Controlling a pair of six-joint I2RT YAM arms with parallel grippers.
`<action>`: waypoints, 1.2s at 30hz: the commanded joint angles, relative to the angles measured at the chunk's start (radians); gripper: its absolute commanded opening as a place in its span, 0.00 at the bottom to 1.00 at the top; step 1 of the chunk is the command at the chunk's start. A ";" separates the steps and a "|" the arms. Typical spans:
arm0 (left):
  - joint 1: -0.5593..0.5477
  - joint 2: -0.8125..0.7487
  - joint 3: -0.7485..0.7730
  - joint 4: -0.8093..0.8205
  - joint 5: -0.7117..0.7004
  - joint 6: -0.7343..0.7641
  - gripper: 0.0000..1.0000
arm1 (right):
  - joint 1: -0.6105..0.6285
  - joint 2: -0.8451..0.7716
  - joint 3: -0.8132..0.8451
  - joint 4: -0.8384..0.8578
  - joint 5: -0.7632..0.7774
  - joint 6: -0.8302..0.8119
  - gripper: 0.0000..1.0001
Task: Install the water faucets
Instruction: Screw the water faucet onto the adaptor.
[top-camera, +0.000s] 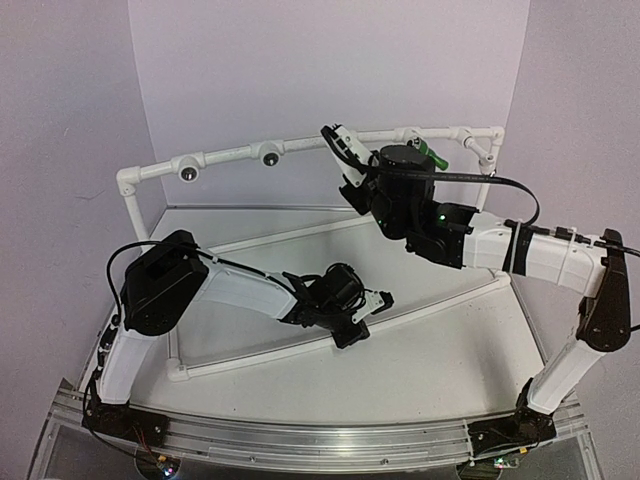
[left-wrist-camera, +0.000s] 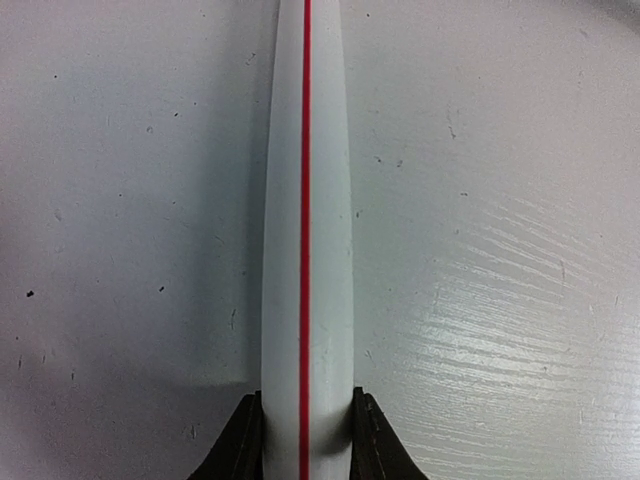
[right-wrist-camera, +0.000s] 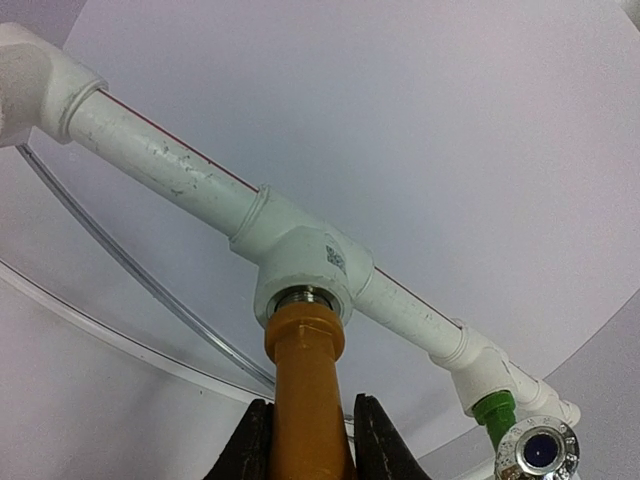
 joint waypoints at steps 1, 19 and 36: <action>-0.040 0.090 -0.006 -0.101 0.052 0.040 0.00 | -0.019 0.014 0.011 0.069 -0.081 0.092 0.00; -0.046 0.097 0.003 -0.109 0.054 0.041 0.00 | -0.026 0.010 0.006 0.069 -0.103 0.223 0.00; -0.052 0.105 0.010 -0.117 0.056 0.043 0.00 | -0.035 -0.007 0.003 0.064 -0.135 0.333 0.00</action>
